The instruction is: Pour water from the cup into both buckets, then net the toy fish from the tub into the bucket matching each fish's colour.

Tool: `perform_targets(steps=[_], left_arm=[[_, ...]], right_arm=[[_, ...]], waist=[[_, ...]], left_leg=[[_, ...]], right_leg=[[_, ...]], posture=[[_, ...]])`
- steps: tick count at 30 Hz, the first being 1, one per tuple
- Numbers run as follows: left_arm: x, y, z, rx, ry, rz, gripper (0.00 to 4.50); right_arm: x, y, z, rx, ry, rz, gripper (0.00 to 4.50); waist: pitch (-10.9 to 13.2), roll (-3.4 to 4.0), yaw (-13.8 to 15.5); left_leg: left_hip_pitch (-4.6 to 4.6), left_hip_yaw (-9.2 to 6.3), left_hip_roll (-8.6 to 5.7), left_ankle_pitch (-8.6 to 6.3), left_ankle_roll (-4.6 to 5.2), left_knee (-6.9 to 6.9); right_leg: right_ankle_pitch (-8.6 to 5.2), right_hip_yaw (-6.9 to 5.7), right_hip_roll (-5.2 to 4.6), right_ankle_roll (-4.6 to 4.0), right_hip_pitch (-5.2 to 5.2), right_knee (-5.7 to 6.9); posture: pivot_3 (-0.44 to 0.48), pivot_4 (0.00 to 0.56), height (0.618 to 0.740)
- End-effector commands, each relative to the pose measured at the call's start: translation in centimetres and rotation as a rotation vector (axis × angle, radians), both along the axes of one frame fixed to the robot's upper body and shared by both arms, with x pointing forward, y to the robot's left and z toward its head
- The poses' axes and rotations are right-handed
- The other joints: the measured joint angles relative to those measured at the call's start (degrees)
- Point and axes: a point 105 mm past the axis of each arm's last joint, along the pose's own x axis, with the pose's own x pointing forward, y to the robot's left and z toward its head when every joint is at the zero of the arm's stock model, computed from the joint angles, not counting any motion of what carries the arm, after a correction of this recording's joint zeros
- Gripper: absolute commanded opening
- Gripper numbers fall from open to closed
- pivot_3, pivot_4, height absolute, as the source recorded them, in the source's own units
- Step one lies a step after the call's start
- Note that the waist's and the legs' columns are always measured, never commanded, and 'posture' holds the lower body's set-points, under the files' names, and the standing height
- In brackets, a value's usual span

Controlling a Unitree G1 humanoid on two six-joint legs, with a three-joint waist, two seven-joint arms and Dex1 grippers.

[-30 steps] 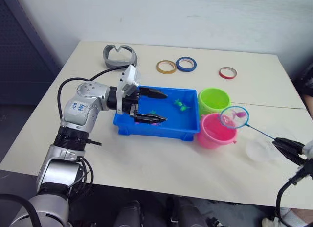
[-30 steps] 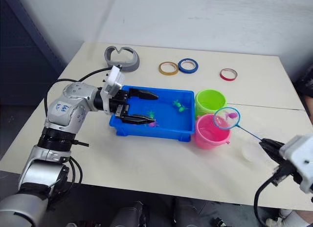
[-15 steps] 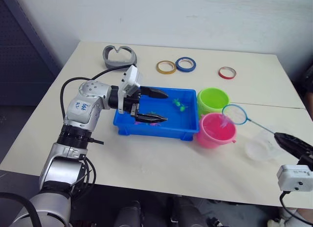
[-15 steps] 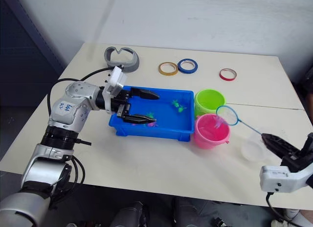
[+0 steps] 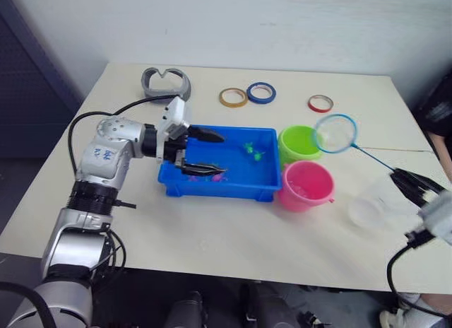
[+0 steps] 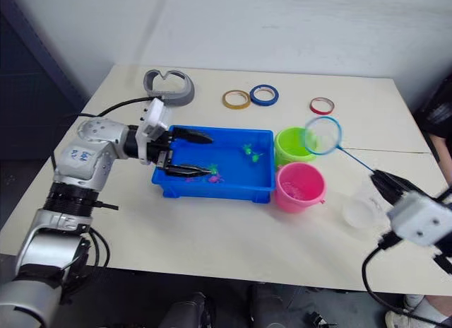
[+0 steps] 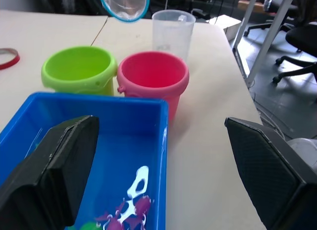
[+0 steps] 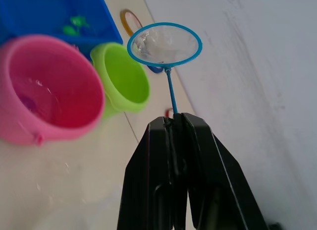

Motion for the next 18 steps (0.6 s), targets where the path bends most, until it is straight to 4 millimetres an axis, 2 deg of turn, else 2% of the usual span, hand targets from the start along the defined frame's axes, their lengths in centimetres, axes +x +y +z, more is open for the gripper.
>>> perform_targets(steps=[1,5,8,14,18], left_arm=[[-0.2,2.7,0.5,0.020,-0.038,0.094,4.44],[-1.1,4.6,0.2,0.042,-0.033,0.175,4.44],[-2.3,5.9,-0.4,0.082,-0.034,0.234,4.44],[-3.0,6.7,-0.1,0.073,-0.033,0.331,4.44],[-3.4,7.0,-0.2,0.081,-0.020,0.367,4.44]], right_arm=[[1.5,3.9,0.2,0.103,0.133,0.156,0.00],[4.5,7.3,-0.6,0.079,0.202,0.260,0.00],[7.4,9.2,-3.3,-0.025,0.295,0.298,0.00],[10.3,10.1,-4.3,-0.111,0.320,0.320,0.00],[10.9,10.1,-4.7,-0.164,0.330,0.339,0.00]], waist=[[0.0,-0.03,-0.1],[0.0,-0.02,0.4],[0.0,-0.05,0.4],[0.0,-0.05,1.4],[0.0,-0.05,1.5]], left_leg=[[0.04,-0.01,0.03,0.00,-0.01,0.02],[-0.11,-0.17,0.04,0.01,-0.04,0.05],[-0.22,-0.26,0.02,-0.05,0.05,0.11],[-0.58,-0.32,-0.01,-0.18,0.28,0.27],[-0.58,-0.33,-0.01,-0.23,0.30,0.37]], right_leg=[[0.00,-0.01,0.01,0.00,0.00,0.04],[-0.02,-0.12,0.01,-0.03,-0.08,0.01],[-0.02,-0.16,-0.03,-0.03,-0.08,-0.15],[-0.01,-0.22,-0.10,-0.02,-0.17,-0.14],[-0.01,-0.25,-0.10,-0.01,-0.15,-0.13]], posture=[[0.000,0.150,0.740],[0.000,0.150,0.740],[0.000,0.150,0.740],[0.000,0.150,0.740],[0.000,0.150,0.740]])
